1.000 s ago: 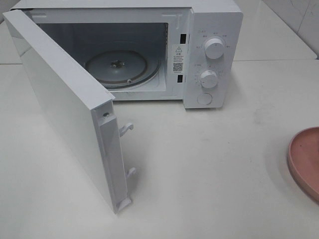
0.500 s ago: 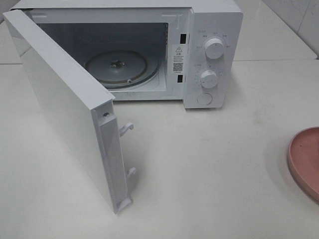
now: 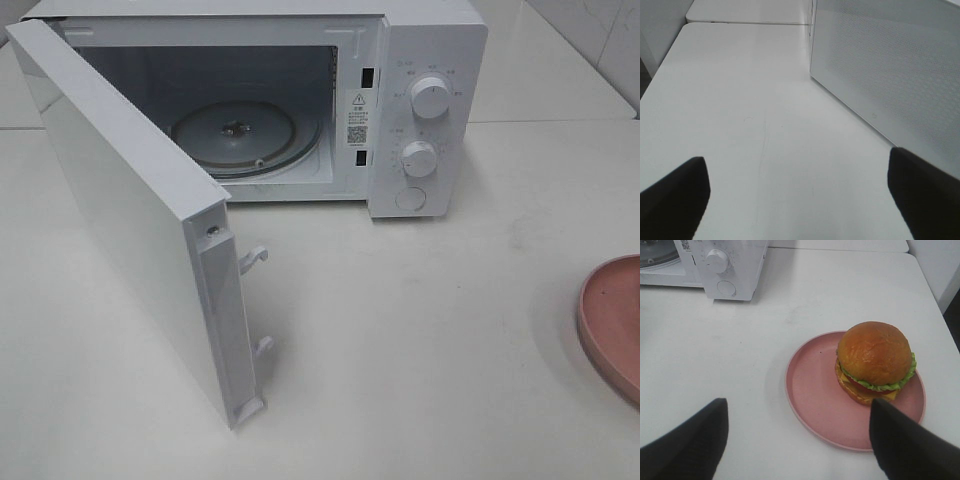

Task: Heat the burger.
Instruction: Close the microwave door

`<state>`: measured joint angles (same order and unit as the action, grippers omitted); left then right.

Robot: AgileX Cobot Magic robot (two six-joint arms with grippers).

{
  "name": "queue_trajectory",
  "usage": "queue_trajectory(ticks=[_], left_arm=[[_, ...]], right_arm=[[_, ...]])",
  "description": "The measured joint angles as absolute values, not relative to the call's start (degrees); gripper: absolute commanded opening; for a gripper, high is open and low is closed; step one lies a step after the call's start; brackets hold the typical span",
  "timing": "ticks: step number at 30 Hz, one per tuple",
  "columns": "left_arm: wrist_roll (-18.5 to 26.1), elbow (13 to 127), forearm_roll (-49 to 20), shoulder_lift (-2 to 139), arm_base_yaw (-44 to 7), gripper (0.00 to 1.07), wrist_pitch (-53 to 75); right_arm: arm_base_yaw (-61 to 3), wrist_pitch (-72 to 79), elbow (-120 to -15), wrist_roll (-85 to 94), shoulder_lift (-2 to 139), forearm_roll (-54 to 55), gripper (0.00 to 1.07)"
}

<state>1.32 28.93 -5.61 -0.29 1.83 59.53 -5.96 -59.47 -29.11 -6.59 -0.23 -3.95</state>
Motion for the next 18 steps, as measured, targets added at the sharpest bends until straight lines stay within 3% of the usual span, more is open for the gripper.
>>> queue_trajectory(ticks=[14,18], left_arm=[[1.26,29.45,-7.10,-0.17,1.83,0.88,57.64],[1.26,29.68,-7.68,3.32,1.83,0.82,54.03]], right_arm=[[-5.96,-59.47,-29.11,-6.59,-0.23,-3.95,0.75],[-5.96,-59.47,-29.11,-6.59,-0.23,-3.95,0.75]])
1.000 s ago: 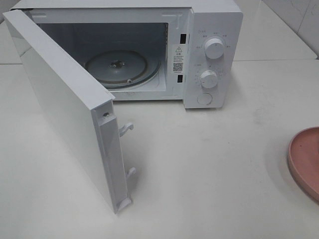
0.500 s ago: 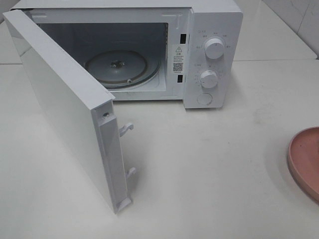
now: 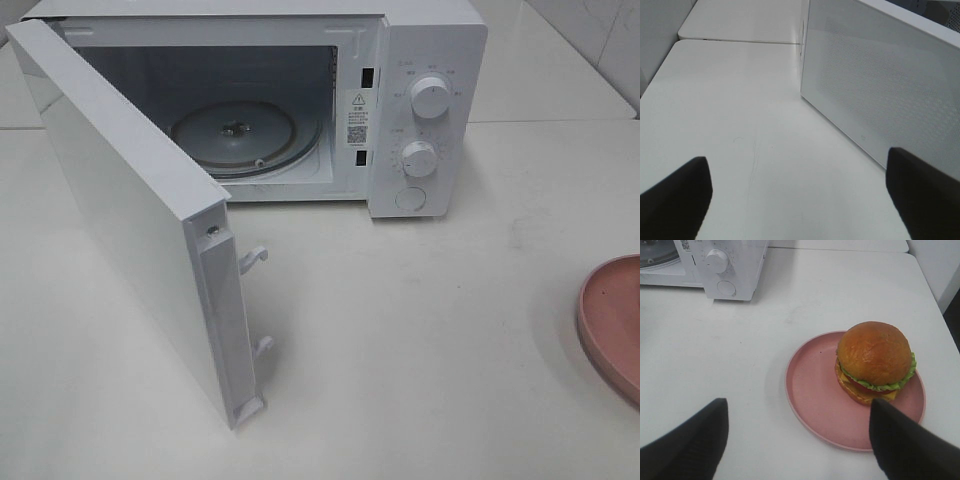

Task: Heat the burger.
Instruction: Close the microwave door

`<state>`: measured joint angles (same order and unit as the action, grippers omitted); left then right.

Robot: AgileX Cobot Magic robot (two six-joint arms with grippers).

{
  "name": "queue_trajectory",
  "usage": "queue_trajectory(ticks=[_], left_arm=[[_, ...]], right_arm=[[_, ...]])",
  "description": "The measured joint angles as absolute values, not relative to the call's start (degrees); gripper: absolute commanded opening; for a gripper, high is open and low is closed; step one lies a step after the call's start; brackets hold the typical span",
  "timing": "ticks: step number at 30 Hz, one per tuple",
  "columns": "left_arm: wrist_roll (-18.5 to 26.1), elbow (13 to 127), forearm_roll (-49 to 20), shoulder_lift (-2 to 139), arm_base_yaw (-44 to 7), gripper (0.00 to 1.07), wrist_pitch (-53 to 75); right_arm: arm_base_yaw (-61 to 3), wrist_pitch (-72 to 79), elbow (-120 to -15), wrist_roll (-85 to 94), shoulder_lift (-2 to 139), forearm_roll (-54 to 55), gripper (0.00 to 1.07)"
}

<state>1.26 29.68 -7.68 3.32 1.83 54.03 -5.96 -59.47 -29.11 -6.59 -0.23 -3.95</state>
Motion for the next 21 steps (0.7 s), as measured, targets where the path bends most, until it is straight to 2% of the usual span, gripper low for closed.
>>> queue_trajectory(ticks=[1,4,5,6,7,9,10,11,12,13,14,15,16,21], left_arm=[[1.26,29.68,-7.96,5.16,1.83,0.76,52.25],[1.26,29.68,-8.02,6.25,1.83,0.71,51.45],[1.26,29.68,-8.08,8.31,1.83,0.60,50.25],[1.26,29.68,-8.19,10.49,1.83,0.56,48.87],[1.26,29.68,-8.19,10.49,1.83,0.56,48.87],[1.26,29.68,-8.19,14.27,1.83,0.34,46.64],[1.26,29.68,-8.19,14.27,1.83,0.34,46.64],[1.26,29.68,-8.25,16.79,1.83,0.28,44.92],[1.26,29.68,-8.37,18.28,1.83,0.16,43.72],[1.26,29.68,-8.37,18.28,1.83,0.16,43.72],[1.26,29.68,-8.71,20.91,1.83,0.05,41.54],[1.26,29.68,-8.71,20.91,1.83,0.05,41.54],[1.26,29.68,-8.82,22.35,1.83,0.00,40.28],[2.06,28.02,-9.68,28.02,1.83,0.00,31.23]], right_arm=[[-5.96,-59.47,-29.11,-6.59,-0.23,-3.95,0.75],[-5.96,-59.47,-29.11,-6.59,-0.23,-3.95,0.75],[-5.96,-59.47,-29.11,-6.59,-0.23,-3.95,0.75],[-5.96,-59.47,-29.11,-6.59,-0.23,-3.95,0.75],[-5.96,-59.47,-29.11,-6.59,-0.23,-3.95,0.75],[-5.96,-59.47,-29.11,-6.59,-0.23,-3.95,0.75],[-5.96,-59.47,-29.11,-6.59,-0.23,-3.95,0.75],[-5.96,-59.47,-29.11,-6.59,-0.23,-3.95,0.75],[-5.96,-59.47,-29.11,-6.59,-0.23,-3.95,0.75],[-5.96,-59.47,-29.11,-6.59,-0.23,-3.95,0.75],[-5.96,-59.47,-29.11,-6.59,-0.23,-3.95,0.75],[-5.96,-59.47,-29.11,-6.59,-0.23,-3.95,0.75],[-5.96,-59.47,-29.11,-6.59,-0.23,-3.95,0.75],[-5.96,-59.47,-29.11,-6.59,-0.23,-3.95,0.75]])
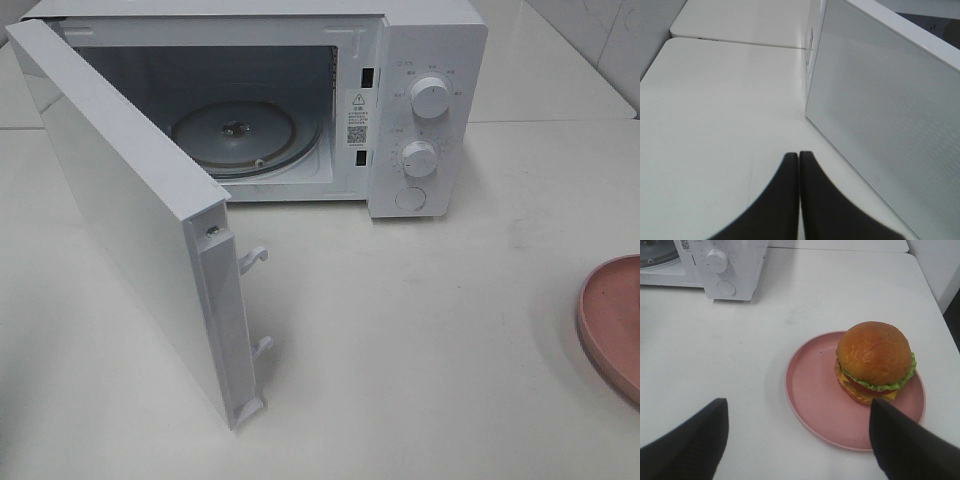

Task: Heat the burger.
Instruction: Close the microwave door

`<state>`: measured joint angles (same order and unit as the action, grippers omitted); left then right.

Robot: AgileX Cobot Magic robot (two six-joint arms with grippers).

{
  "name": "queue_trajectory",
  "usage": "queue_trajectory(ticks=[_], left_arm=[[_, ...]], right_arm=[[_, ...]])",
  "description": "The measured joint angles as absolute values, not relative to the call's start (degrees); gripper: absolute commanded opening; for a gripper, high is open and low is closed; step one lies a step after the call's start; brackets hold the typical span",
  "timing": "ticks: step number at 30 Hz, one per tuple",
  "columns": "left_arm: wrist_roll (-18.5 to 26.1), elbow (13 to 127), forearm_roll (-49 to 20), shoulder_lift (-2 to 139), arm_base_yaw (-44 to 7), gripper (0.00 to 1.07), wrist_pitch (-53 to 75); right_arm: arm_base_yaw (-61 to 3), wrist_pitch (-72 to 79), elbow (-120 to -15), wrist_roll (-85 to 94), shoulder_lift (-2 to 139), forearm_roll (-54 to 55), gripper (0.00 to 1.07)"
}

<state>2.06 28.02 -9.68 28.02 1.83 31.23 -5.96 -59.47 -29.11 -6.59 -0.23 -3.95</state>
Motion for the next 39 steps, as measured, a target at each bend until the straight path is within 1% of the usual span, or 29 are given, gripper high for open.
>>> queue_trajectory(ticks=[1,2,3,6,7,8,10,12,13,14,16,17,18,19,20,21,23,25,26,27,29,30,31,32,34,36,37,38,39], left_arm=[[2.81,26.59,-10.37,29.74,1.83,0.00,26.70],[2.81,26.59,-10.37,29.74,1.83,0.00,26.70],[3.90,24.92,-11.06,31.28,1.83,0.00,21.37],[5.21,21.83,-11.63,33.80,1.83,0.00,14.27],[5.21,21.83,-11.63,33.80,1.83,0.00,14.27],[5.61,20.00,-11.86,35.24,1.83,0.00,10.03],[5.61,18.96,-11.86,36.04,1.83,0.00,7.56],[5.79,16.44,-12.09,38.22,1.83,0.00,0.92],[5.79,16.44,-12.09,38.22,1.83,0.00,0.92],[5.79,14.78,-12.09,39.71,1.83,0.00,-3.72],[5.79,14.09,-12.09,40.39,1.83,0.00,-5.73],[5.79,12.49,-11.63,42.11,1.83,0.00,-10.49],[5.79,12.49,-11.63,42.11,1.83,0.00,-10.49],[5.56,10.77,-10.37,44.52,1.83,0.00,-15.70],[5.56,10.77,-10.37,44.52,1.83,0.00,-15.70],[4.35,9.68,-8.65,47.10,1.83,0.00,-20.28],[3.21,9.34,-7.28,48.47,1.89,0.00,-22.12],[-0.63,9.05,-2.69,51.97,2.06,0.00,-26.47],[-0.63,9.05,-2.69,51.97,2.06,0.00,-26.47],[-3.44,9.05,2.01,54.66,2.12,0.00,-29.22],[-4.64,9.05,3.78,55.81,2.18,0.00,-30.54],[-7.28,9.05,7.45,58.67,2.18,0.00,-33.00],[-7.28,9.05,7.45,58.67,2.18,0.00,-33.00],[-9.68,9.05,10.83,61.48,2.18,0.00,-36.38],[-10.54,9.05,12.09,62.57,2.18,0.00,-37.70],[-11.97,9.28,16.21,66.98,0.92,0.00,-42.63],[-11.97,9.28,16.21,66.98,0.92,0.00,-42.63],[-12.03,9.68,16.50,67.90,0.06,0.00,-42.80],[-11.92,10.66,16.79,69.39,-2.64,0.00,-43.37]], right_arm=[[-5.96,-59.47,-29.11,-6.59,-0.23,-3.95,0.75],[-5.96,-59.47,-29.11,-6.59,-0.23,-3.95,0.75],[-5.96,-59.47,-29.11,-6.59,-0.23,-3.95,0.75],[-5.96,-59.47,-29.11,-6.59,-0.23,-3.95,0.75],[-5.96,-59.47,-29.11,-6.59,-0.23,-3.95,0.75],[-5.96,-59.47,-29.11,-6.59,-0.23,-3.95,0.75],[-5.96,-59.47,-29.11,-6.59,-0.23,-3.95,0.75],[-5.96,-59.47,-29.11,-6.59,-0.23,-3.95,0.75],[-5.96,-59.47,-29.11,-6.59,-0.23,-3.95,0.75],[-5.96,-59.47,-29.11,-6.59,-0.23,-3.95,0.75],[-5.96,-59.47,-29.11,-6.59,-0.23,-3.95,0.75],[-5.96,-59.47,-29.11,-6.59,-0.23,-3.95,0.75],[-5.96,-59.47,-29.11,-6.59,-0.23,-3.95,0.75],[-5.96,-59.47,-29.11,-6.59,-0.23,-3.95,0.75],[-5.96,-59.47,-29.11,-6.59,-0.23,-3.95,0.75],[-5.96,-59.47,-29.11,-6.59,-0.23,-3.95,0.75],[-5.96,-59.47,-29.11,-6.59,-0.23,-3.95,0.75],[-5.96,-59.47,-29.11,-6.59,-0.23,-3.95,0.75],[-5.96,-59.47,-29.11,-6.59,-0.23,-3.95,0.75],[-5.96,-59.47,-29.11,-6.59,-0.23,-3.95,0.75],[-5.96,-59.47,-29.11,-6.59,-0.23,-3.95,0.75],[-5.96,-59.47,-29.11,-6.59,-0.23,-3.95,0.75],[-5.96,-59.47,-29.11,-6.59,-0.23,-3.95,0.75],[-5.96,-59.47,-29.11,-6.59,-0.23,-3.95,0.75],[-5.96,-59.47,-29.11,-6.59,-0.23,-3.95,0.75],[-5.96,-59.47,-29.11,-6.59,-0.23,-3.95,0.75],[-5.96,-59.47,-29.11,-6.59,-0.23,-3.95,0.75],[-5.96,-59.47,-29.11,-6.59,-0.23,-3.95,0.75],[-5.96,-59.47,-29.11,-6.59,-0.23,-3.95,0.75]])
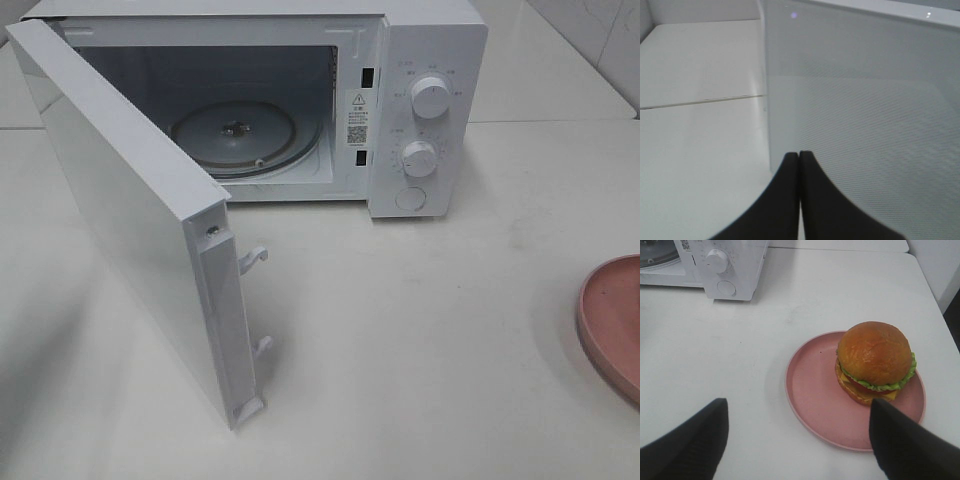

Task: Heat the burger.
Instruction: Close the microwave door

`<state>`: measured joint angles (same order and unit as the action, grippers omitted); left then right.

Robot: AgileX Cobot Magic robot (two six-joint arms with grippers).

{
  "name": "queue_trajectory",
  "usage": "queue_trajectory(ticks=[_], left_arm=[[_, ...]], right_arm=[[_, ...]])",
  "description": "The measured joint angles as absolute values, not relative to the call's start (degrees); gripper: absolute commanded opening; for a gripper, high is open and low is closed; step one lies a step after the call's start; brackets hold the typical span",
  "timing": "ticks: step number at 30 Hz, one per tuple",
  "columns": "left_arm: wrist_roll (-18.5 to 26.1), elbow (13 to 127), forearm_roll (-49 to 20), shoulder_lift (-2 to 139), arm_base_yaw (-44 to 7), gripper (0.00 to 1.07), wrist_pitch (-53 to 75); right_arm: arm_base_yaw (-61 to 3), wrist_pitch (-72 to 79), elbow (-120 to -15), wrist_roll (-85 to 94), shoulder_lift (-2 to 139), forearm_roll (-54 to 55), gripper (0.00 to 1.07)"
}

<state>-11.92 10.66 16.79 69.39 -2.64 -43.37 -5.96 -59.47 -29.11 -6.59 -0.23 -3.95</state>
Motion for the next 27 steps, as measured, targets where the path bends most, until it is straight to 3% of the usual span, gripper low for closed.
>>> queue_trajectory(ticks=[3,5,8,11,13,17,24,27], left_arm=[[-11.52,11.23,16.67,70.13,-4.07,0.00,-43.66],[-9.57,12.72,13.69,72.82,-9.00,0.00,-44.12],[-8.25,13.64,9.63,74.66,-12.43,0.00,-44.12],[-7.79,13.98,8.02,75.29,-13.64,0.00,-44.12],[-4.58,15.64,2.29,77.64,-18.79,0.00,-44.18],[-0.86,17.19,-3.67,79.58,-22.98,0.00,-44.12],[12.15,22.29,-24.69,84.80,-34.38,0.00,-44.35],[14.15,23.84,-28.02,86.29,-36.84,0.00,-44.81]], right_arm=[[-5.96,-59.47,-29.11,-6.59,-0.23,-3.95,0.75],[-5.96,-59.47,-29.11,-6.59,-0.23,-3.95,0.75],[-5.96,-59.47,-29.11,-6.59,-0.23,-3.95,0.75],[-5.96,-59.47,-29.11,-6.59,-0.23,-3.95,0.75],[-5.96,-59.47,-29.11,-6.59,-0.23,-3.95,0.75],[-5.96,-59.47,-29.11,-6.59,-0.23,-3.95,0.75],[-5.96,-59.47,-29.11,-6.59,-0.23,-3.95,0.75],[-5.96,-59.47,-29.11,-6.59,-0.23,-3.95,0.75]])
